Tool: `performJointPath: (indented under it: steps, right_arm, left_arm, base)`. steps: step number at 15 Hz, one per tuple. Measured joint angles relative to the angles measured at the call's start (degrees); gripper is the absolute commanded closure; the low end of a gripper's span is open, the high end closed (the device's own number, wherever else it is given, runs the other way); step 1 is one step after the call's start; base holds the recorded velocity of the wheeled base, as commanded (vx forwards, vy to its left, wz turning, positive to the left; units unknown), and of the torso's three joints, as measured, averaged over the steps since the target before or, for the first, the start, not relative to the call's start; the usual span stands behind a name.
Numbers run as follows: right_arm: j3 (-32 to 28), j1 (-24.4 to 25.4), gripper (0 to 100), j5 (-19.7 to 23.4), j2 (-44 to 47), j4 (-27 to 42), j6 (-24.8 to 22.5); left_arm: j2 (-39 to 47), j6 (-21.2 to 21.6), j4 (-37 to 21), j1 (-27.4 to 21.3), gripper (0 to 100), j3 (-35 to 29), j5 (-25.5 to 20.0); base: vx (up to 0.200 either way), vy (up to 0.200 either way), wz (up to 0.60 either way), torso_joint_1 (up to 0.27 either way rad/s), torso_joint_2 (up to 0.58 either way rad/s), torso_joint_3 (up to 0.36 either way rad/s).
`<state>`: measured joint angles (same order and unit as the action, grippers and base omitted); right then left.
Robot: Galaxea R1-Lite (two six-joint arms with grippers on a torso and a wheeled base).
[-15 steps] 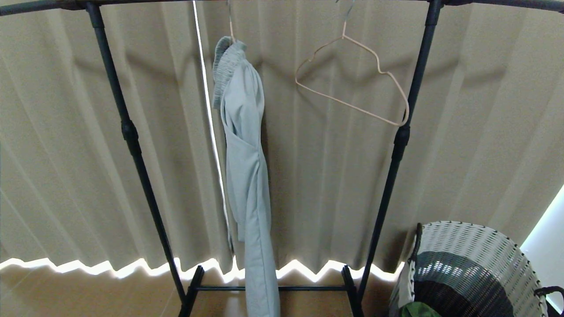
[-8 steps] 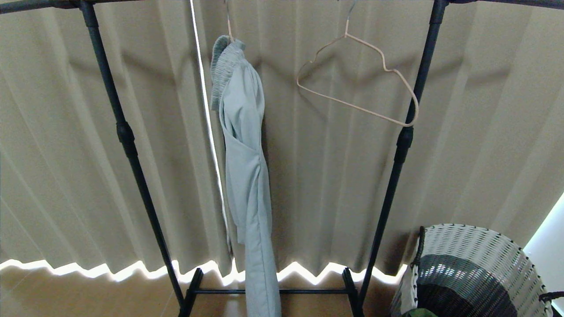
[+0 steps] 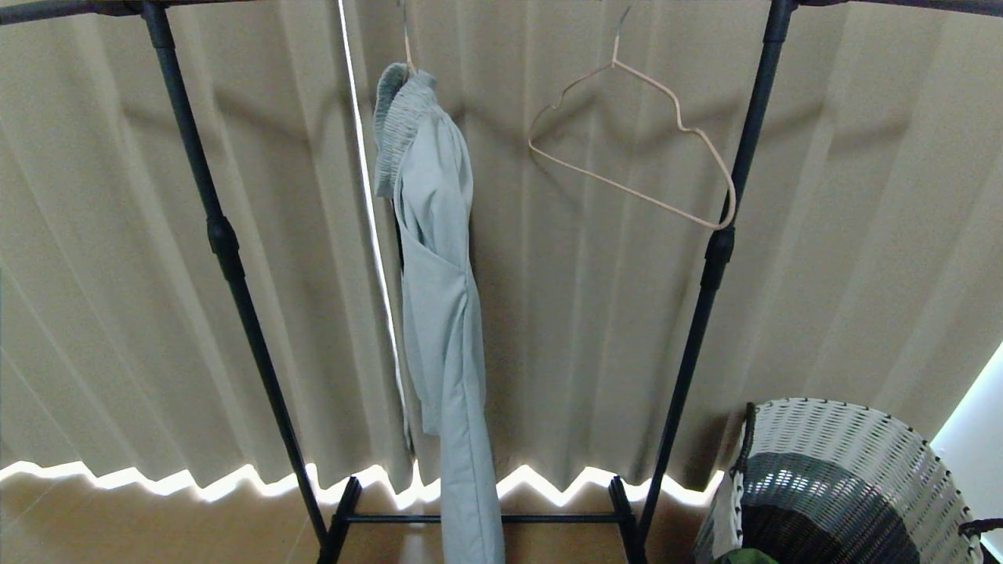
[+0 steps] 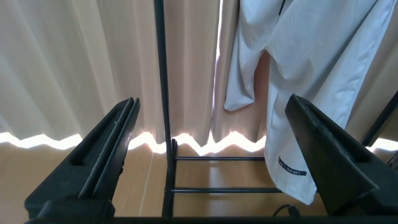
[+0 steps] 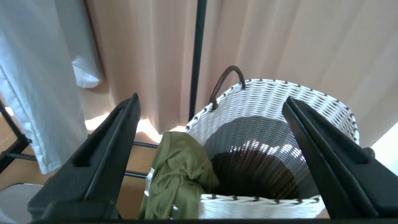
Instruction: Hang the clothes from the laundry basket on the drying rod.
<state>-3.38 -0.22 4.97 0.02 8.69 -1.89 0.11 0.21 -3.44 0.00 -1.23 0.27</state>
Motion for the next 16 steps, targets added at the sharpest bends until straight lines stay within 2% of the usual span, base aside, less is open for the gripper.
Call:
performJointPath:
  steps: [7, 10, 13, 16]
  right_arm:
    - [-0.5, 0.0, 0, 0.0, 0.0, 0.7, -0.6]
    - [-5.4, 0.8, 0, 0.1, 1.9, 3.1, -2.2]
    - [-11.8, 3.7, 0, 0.0, 11.2, 4.2, -3.9]
    - [-15.5, 5.9, 0, -0.1, 27.5, 3.3, -8.6]
  left_arm:
    - [0.0, 0.0, 0.0, 0.0, 0, 0.0, 0.1]
    - [0.0, 0.0, 0.0, 0.0, 0, 0.0, 0.1]
    - [0.0, 0.0, 0.0, 0.0, 0, 0.0, 0.1]
    - [0.0, 0.1, 0.0, 0.0, 0, 0.0, 0.1]
  base:
    - [0.0, 0.0, 0.0, 0.0, 0.0, 0.0]
    - [0.0, 0.0, 0.0, 0.0, 0.0, 0.0]
    - [0.0, 0.0, 0.0, 0.0, 0.0, 0.0]
    - [0.0, 0.0, 0.0, 0.0, 0.0, 0.0]
